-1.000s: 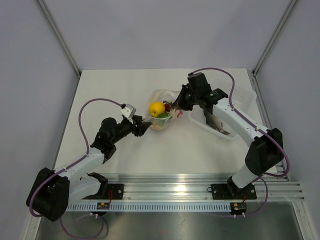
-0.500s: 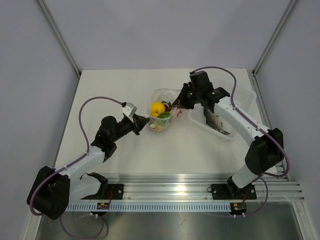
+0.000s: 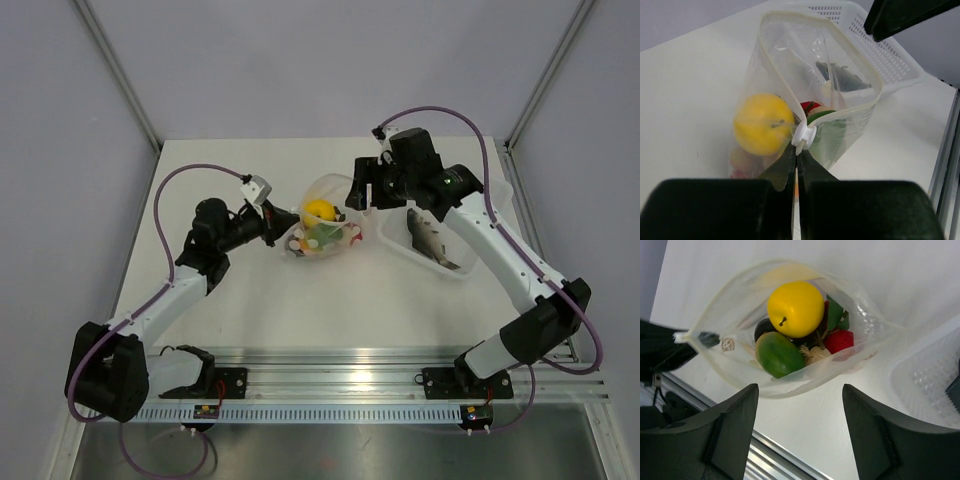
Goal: Place the food in the zip-top bag and seal the zipper
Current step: Zip the zipper food storage bag at the center of the board.
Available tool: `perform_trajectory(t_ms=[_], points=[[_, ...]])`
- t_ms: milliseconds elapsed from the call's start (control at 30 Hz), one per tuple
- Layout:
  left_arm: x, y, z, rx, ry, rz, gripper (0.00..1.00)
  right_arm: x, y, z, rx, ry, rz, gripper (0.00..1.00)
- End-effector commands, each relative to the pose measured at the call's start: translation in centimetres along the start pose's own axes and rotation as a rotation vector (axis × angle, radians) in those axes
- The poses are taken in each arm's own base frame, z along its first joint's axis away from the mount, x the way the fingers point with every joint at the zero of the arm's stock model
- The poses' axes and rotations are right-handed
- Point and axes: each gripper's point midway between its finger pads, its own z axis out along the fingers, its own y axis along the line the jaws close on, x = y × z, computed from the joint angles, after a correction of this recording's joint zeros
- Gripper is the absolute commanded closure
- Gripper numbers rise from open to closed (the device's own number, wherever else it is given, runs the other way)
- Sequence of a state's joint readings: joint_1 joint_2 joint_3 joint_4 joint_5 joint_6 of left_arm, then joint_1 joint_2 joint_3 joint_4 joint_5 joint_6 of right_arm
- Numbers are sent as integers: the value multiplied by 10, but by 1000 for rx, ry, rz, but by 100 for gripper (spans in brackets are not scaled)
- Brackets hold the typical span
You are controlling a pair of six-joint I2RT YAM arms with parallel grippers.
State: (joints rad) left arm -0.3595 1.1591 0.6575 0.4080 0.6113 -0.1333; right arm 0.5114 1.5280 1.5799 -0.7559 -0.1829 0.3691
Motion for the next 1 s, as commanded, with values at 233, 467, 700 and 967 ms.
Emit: perform_trajectory(t_ms=[233, 467, 700, 967], points=[[-22, -17, -5, 151, 2, 110, 100, -15, 82, -42, -183, -236, -803, 30], [-17, -22, -17, 186, 36, 144, 100, -15, 133, -41, -446, -338, -1033, 38], [-15, -27, -22, 196, 28, 148, 100, 1, 140, -6, -479, -228, -1161, 40], [-15, -27, -25, 199, 20, 138, 100, 24, 149, 14, -558, -148, -1204, 40]])
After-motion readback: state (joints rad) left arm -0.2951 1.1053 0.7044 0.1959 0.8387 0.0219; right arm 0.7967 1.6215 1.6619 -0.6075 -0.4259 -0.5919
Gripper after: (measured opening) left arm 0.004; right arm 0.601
